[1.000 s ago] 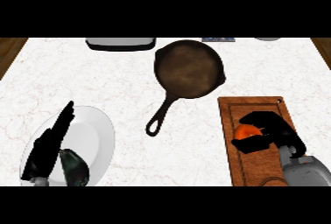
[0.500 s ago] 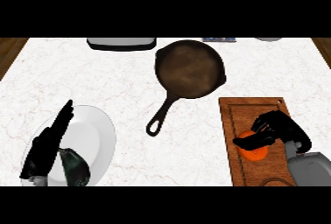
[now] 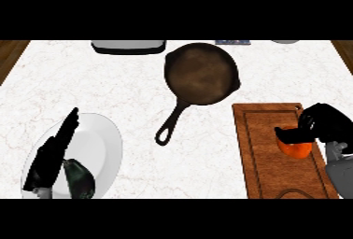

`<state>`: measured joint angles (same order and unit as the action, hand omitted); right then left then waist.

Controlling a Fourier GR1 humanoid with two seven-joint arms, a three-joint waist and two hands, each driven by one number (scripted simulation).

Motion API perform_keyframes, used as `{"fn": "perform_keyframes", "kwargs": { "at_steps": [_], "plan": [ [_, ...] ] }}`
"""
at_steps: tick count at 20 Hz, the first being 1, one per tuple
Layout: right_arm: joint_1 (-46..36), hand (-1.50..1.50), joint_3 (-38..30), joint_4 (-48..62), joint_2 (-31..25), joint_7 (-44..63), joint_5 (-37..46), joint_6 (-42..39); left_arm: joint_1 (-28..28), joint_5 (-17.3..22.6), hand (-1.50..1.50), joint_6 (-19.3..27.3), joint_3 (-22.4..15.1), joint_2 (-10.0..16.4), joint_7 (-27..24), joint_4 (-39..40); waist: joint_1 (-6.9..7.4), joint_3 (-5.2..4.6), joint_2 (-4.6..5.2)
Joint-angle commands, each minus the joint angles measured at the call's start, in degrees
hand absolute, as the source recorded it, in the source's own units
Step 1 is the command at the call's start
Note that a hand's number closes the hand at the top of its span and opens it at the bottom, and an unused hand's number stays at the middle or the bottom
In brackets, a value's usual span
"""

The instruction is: Pick the squash from the cutting board and place it in the pan

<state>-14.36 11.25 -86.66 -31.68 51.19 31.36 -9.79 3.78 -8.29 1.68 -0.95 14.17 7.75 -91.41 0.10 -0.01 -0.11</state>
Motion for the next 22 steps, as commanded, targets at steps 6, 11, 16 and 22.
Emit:
{"fn": "perform_keyframes", "kwargs": {
  "at_steps": [6, 11, 16, 22],
  "plan": [
    [-8.21, 1.50, 2.97, -9.48, -4.59, -7.29, 16.46, 11.06, -0.85, -1.12, 0.00, 0.06, -0.56, -0.33, 0.54, 0.20, 0.28, -0.01, 0.02],
    [-20.35, 1.50, 1.68, 0.79, 1.78, -10.81, 17.19, 13.30, -0.18, -0.84, 0.00, -0.27, -0.11, -1.09, -2.53, 1.83, 1.29, -0.01, 0.37],
    [-31.88, 1.50, 0.67, 12.03, 9.42, -12.04, 15.28, 12.04, 0.09, -0.25, 0.00, -1.26, 1.00, -0.39, -1.92, 0.49, 1.48, -0.02, 0.37],
    [-41.20, 1.50, -4.40, 33.42, 16.85, -19.03, 13.95, 20.56, -0.77, -1.43, 0.00, -1.42, -0.16, -0.94, -0.11, -0.11, 2.15, 0.01, 0.68]
  ]
}}
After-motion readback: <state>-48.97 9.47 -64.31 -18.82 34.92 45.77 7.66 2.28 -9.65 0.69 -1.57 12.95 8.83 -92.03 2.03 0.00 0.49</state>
